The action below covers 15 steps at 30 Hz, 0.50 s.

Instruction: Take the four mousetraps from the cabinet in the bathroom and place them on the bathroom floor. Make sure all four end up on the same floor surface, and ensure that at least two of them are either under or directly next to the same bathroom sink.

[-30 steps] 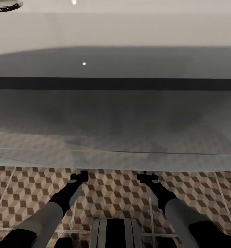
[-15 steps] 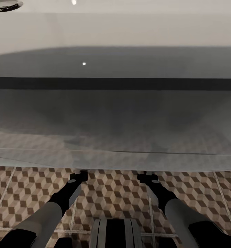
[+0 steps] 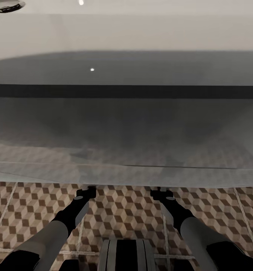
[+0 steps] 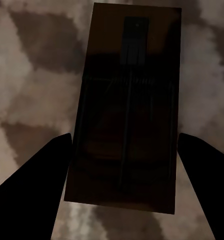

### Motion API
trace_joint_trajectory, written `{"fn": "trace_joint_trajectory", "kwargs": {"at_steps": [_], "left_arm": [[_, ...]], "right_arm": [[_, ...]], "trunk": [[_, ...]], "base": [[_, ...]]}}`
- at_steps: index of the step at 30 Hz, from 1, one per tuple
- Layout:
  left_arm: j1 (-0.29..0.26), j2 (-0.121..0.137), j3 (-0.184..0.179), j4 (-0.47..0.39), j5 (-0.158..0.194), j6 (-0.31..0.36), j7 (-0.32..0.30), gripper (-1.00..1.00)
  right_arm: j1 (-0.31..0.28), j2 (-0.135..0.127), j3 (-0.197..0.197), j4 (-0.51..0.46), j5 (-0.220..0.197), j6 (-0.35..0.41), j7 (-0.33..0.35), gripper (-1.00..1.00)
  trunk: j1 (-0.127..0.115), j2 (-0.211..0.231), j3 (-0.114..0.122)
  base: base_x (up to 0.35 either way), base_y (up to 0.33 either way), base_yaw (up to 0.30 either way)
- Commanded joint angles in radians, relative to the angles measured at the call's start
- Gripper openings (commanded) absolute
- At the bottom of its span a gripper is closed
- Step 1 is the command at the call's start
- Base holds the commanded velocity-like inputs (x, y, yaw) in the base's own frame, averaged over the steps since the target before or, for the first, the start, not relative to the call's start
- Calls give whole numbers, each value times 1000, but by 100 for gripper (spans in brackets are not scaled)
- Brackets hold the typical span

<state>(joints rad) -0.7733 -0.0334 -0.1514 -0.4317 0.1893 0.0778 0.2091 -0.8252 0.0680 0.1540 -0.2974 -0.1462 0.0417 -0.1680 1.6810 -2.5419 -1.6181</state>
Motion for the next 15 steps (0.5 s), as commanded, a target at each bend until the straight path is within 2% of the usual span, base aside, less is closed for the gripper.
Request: {"fn": "trace_joint_trajectory", "kwargs": {"at_steps": [1, 15], "left_arm": [[0, 1, -5, 25, 15, 5, 9, -100], [0, 1, -5, 25, 12, 2, 9, -100]], "right_arm": [[0, -1, 9, -2, -10, 4, -7, 100], [0, -1, 9, -2, -10, 3, -7, 100]], "trunk": [[0, 0, -1], [0, 0, -1]], "base": [[0, 0, 0], [0, 0, 0]]}}
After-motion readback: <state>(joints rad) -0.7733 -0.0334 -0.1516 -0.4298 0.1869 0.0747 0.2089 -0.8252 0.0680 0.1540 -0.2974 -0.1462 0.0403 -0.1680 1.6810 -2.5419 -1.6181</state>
